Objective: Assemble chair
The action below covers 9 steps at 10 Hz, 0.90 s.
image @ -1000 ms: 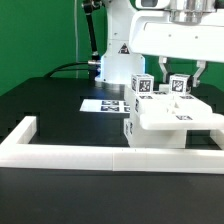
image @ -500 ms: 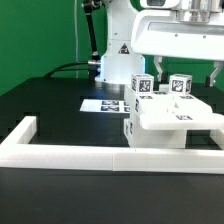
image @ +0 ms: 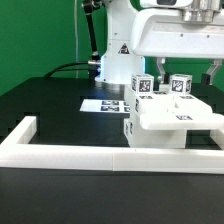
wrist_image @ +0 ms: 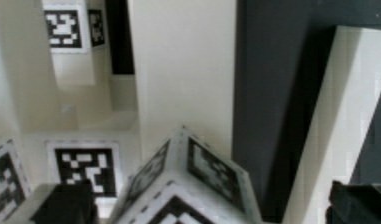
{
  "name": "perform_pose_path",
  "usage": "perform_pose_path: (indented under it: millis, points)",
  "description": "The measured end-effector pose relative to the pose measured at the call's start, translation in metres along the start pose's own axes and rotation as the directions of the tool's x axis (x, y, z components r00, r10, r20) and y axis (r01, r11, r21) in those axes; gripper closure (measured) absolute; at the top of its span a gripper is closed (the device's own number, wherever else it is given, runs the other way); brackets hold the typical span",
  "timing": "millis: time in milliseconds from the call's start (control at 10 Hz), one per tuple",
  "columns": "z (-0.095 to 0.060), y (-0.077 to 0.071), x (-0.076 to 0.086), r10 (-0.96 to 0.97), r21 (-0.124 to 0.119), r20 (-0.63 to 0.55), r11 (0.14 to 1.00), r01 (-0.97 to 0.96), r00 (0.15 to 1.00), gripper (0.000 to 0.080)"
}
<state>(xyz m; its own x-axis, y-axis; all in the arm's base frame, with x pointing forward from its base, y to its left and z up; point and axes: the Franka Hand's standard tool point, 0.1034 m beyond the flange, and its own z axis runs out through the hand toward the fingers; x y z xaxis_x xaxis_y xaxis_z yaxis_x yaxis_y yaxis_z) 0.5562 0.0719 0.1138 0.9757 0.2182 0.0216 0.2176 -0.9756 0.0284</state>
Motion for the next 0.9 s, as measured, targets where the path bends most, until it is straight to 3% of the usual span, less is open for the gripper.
perform_pose_path:
  millis: [500, 800, 900]
  points:
    - [0.0006, 0.0072, -0.0009, -0.348, -0.002, 0.002, 0.937, 0.348, 0.937, 0.0150]
    - [0.0010, 0.0076, -0.0011, -0.347, -0.001, 0.003, 0.938, 0.347, 0.938, 0.0177]
    - [0.0012, 0.0077, -0.0012, -0.342, -0.001, 0.003, 0.940, 0.342, 0.940, 0.0358]
